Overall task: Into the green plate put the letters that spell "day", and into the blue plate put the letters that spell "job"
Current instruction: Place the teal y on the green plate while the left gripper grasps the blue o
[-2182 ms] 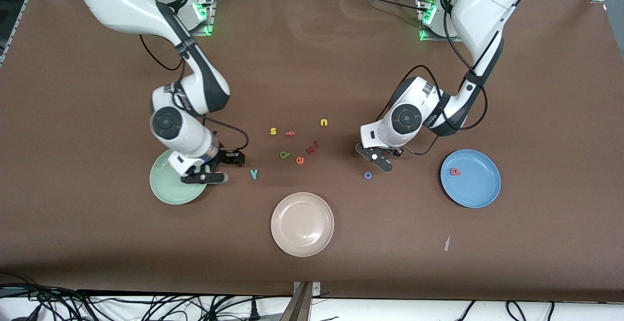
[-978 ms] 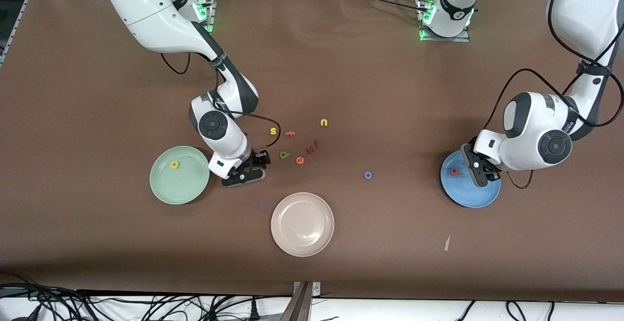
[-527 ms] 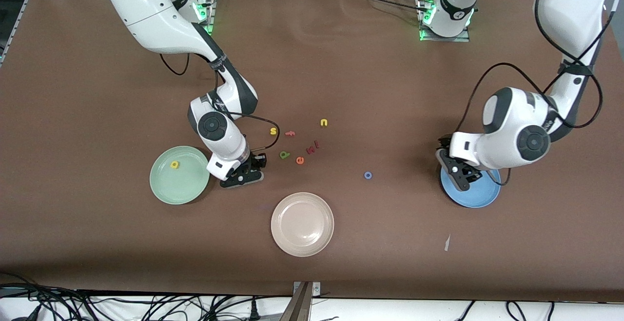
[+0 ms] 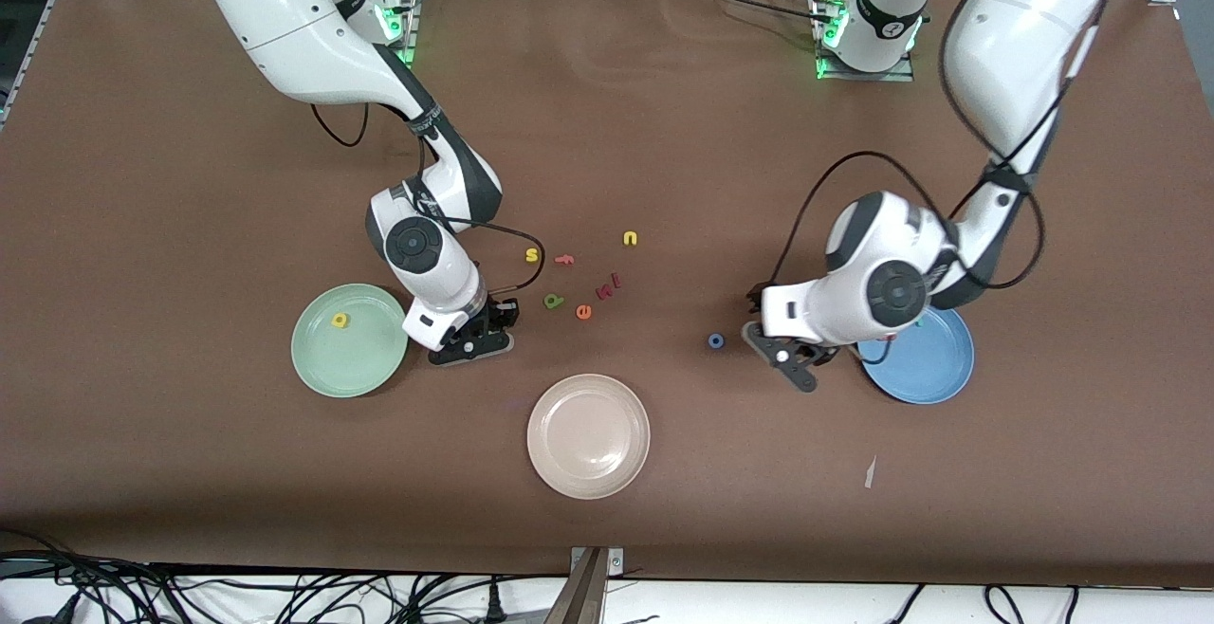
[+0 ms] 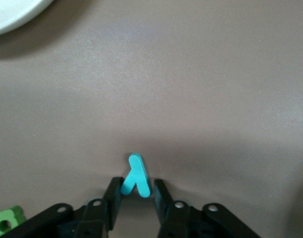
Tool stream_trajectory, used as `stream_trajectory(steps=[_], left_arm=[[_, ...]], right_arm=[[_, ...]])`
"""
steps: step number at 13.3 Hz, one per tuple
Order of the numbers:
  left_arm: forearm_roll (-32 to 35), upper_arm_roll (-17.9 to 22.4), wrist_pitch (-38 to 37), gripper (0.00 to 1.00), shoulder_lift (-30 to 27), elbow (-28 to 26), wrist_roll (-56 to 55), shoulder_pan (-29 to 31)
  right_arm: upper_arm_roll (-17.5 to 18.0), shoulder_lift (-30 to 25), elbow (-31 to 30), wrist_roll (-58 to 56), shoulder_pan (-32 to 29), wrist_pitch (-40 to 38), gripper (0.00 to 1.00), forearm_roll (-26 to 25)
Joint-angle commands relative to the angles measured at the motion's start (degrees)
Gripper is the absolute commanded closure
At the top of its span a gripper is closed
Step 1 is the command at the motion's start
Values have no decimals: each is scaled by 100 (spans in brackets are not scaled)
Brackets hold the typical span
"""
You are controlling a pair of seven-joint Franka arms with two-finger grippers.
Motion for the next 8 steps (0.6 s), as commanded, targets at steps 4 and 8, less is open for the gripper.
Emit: stream_trajectory(steps=[4, 8], left_arm=[[195, 665, 714, 0, 722, 472, -672, -1053], [231, 1133, 732, 0, 714, 472, -1281, -1663]], right_arm=[[-125, 60, 87, -61, 41, -33, 80, 7], [-117, -738, -175, -603, -362, -743, 80, -19]])
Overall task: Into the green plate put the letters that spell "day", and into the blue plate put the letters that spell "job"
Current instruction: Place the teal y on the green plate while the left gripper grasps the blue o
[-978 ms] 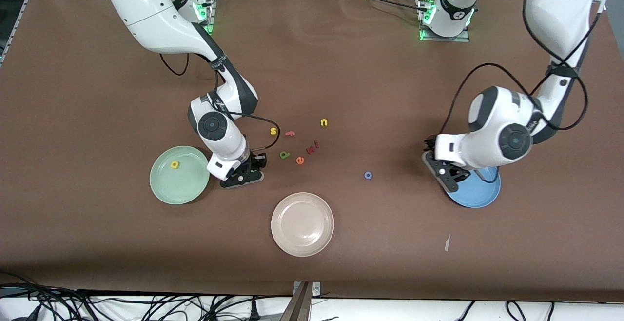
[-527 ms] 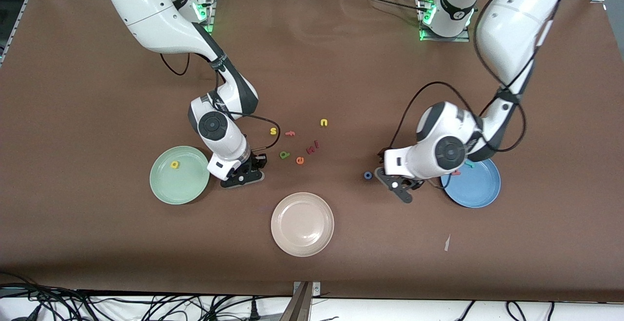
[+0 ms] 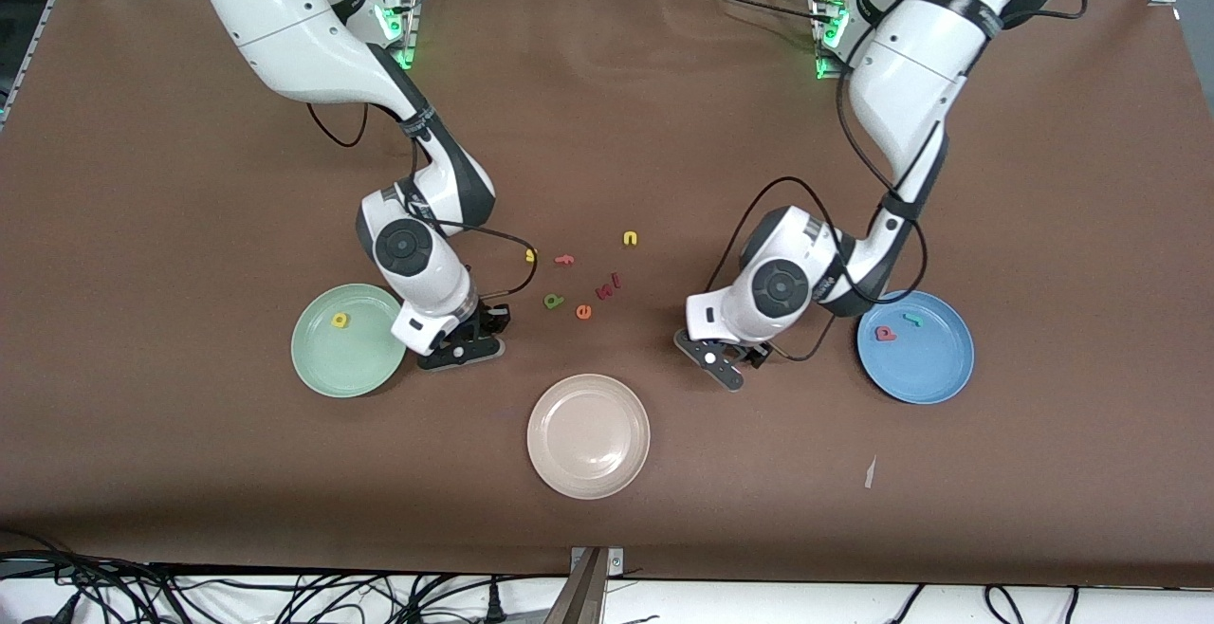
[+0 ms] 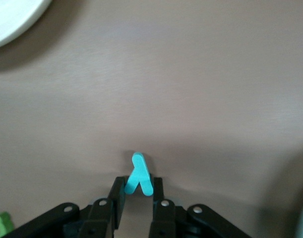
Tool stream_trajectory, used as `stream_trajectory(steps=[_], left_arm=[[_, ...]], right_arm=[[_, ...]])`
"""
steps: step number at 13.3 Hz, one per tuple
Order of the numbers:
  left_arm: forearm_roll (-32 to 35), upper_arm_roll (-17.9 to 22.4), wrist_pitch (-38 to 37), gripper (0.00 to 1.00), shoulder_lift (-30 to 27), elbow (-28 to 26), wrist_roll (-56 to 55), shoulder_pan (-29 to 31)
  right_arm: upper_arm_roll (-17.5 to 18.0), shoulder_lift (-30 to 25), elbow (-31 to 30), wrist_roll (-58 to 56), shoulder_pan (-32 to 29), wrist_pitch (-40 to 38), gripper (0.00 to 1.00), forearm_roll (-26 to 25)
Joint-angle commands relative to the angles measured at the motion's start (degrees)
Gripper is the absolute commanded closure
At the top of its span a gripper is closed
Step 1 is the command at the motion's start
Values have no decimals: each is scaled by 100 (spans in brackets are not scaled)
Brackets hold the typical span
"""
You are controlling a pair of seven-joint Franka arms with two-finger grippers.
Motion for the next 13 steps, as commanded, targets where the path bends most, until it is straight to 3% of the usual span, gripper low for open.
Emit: stream_trajectory(steps=[1, 2, 3, 4, 5, 6, 7, 8, 11, 13], left_arm=[[153, 152, -33, 4, 51, 201, -189, -175], [162, 161, -33, 22, 43, 201, -172, -166], [232, 161, -33, 51, 42, 201, -180, -166], [328, 152, -33, 72, 42, 201, -215, -175], [364, 161, -33, 83, 42, 192, -207, -166], [364, 161, -33, 85, 42, 192, -207, -175], [364, 161, -33, 88, 42, 192, -207, -175], [364, 161, -33, 99, 34, 183, -207, -166], [364, 152, -138, 100, -106, 157, -207, -87], [364, 152, -645, 100, -378, 201, -172, 0]], right_arm=[[42, -833, -383, -833, -509, -692, 80, -8], [50, -1079, -594, -1246, -746, -824, 80, 1], [50, -1299, -770, -1572, -949, -921, 80, 1], [50, -1493, -928, -1827, -1081, -1009, 80, 1], [50, -1634, -1087, -2108, -1248, -1045, 78, 18], [50, -1705, -1219, -2398, -1406, -1045, 72, 27], [50, -1714, -1307, -2436, -1486, -993, 45, 36], [50, -1715, -1343, -2393, -1496, -984, 32, 45], [243, -1688, -1343, -1814, -1487, -992, 29, 19], [497, -1610, -1291, -1201, -1469, -983, 29, 19]])
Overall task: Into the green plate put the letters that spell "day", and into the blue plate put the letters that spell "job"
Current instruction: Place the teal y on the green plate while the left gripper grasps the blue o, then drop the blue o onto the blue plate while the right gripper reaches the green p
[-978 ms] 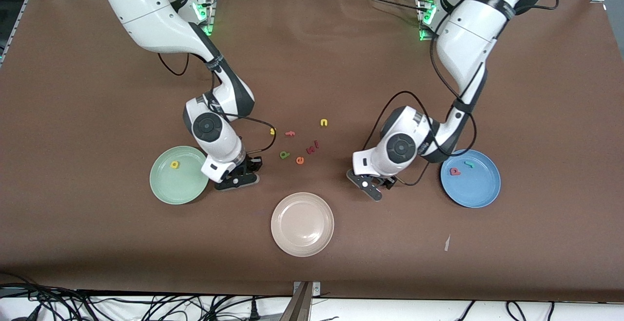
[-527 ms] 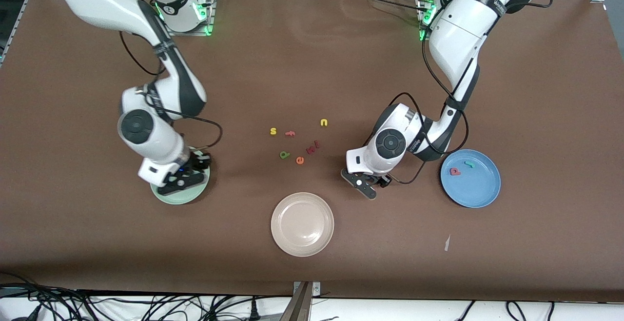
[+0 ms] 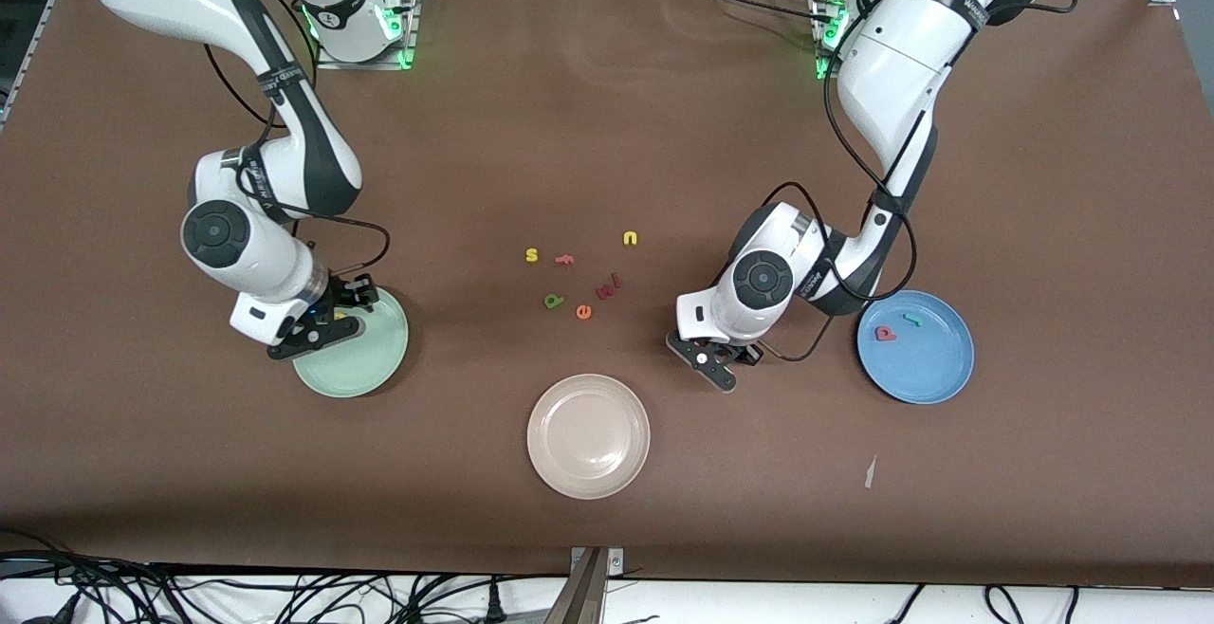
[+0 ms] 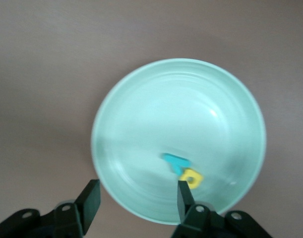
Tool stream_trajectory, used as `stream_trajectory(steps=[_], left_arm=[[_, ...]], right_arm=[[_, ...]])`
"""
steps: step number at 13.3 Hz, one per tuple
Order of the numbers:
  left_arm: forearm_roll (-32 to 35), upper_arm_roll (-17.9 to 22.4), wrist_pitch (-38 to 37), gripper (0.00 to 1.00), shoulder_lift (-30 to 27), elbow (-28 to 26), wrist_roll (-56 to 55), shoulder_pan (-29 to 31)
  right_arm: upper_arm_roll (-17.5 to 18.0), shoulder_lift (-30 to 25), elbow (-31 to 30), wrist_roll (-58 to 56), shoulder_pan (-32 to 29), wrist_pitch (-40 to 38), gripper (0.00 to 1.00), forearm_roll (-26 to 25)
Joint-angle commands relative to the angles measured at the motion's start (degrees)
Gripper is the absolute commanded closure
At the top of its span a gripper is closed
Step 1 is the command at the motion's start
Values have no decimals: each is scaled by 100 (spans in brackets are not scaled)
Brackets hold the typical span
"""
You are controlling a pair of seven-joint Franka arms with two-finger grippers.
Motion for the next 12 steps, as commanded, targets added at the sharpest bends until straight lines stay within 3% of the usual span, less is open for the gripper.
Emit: stream_trajectory(steps=[1, 6, 8, 12], left_arm=[[151, -23, -681, 100, -499, 3, -21, 226], [54, -50, -1762, 100, -1028, -24, 2242, 1104], [54, -50, -1878, 100, -1160, -59, 3017, 1438], [89, -50, -2063, 100, -1178, -234, 4390, 2177]], right_arm=[[408, 25, -105, 908, 2, 88, 29, 12], [498, 569, 526, 3027, 949, 202, 29, -14], [489, 912, 895, 3432, 1310, 289, 29, -41], [472, 1282, 993, 3496, 1715, 1010, 28, -128]])
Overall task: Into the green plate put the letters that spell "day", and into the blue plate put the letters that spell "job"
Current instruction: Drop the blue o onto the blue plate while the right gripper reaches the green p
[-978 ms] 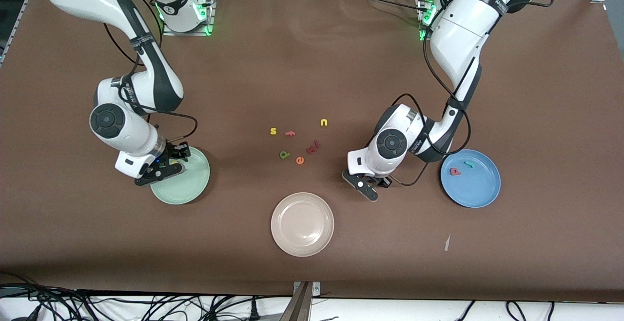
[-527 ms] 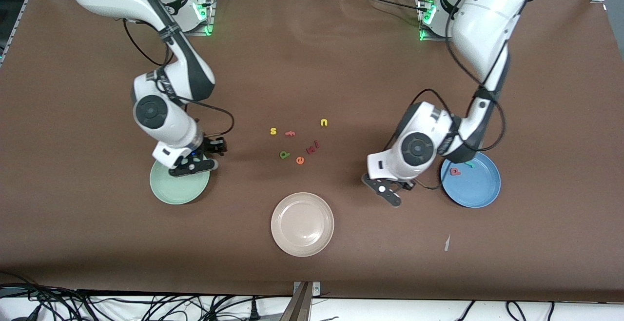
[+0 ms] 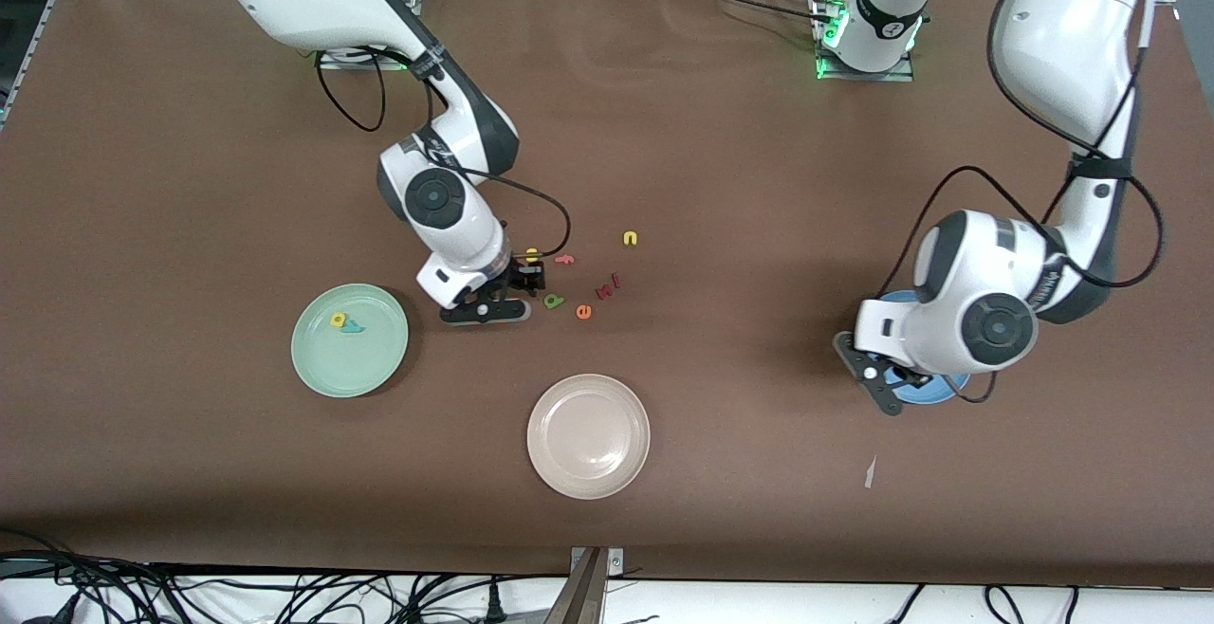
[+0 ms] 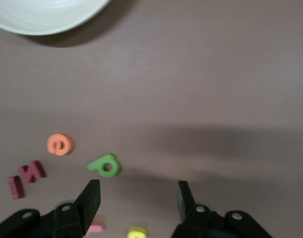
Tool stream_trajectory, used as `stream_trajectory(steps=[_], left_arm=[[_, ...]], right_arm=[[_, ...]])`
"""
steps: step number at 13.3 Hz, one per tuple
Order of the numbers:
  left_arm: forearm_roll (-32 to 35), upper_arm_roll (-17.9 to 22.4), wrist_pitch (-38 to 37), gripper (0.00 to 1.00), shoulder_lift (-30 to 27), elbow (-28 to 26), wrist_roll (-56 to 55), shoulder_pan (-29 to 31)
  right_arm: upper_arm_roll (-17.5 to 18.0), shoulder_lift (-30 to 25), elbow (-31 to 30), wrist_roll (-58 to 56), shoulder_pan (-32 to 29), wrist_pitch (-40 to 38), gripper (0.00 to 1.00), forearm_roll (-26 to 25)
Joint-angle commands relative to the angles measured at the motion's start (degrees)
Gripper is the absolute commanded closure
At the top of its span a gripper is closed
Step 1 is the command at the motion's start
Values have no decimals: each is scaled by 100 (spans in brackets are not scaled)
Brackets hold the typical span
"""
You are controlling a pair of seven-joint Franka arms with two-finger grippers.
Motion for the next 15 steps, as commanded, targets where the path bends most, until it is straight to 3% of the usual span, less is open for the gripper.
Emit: stream_trajectory(steps=[1, 2, 4, 7, 13, 15], left_arm=[[62, -71, -23, 63, -193, -396, 458, 275], [62, -80, 12, 1, -237, -476, 476, 370], [62, -89, -23, 0, -368, -460, 476, 363], [18, -115, -180, 0, -570, -372, 284, 310], [-360, -291, -1620, 0, -1159, 146, -2348, 266], [-360, -291, -1780, 0, -1553, 156, -3169, 266]], right_arm=[[-37, 335, 307, 64, 205, 283, 27, -232], [-81, 422, 430, 55, 318, 275, 27, -303], [-309, 493, 501, 12, 565, 292, 27, -303], [-380, 677, 545, 55, 758, 345, 27, -364], [-573, 863, 580, 90, 979, 486, 28, -514], [-574, 907, 572, 99, 979, 573, 31, -549]])
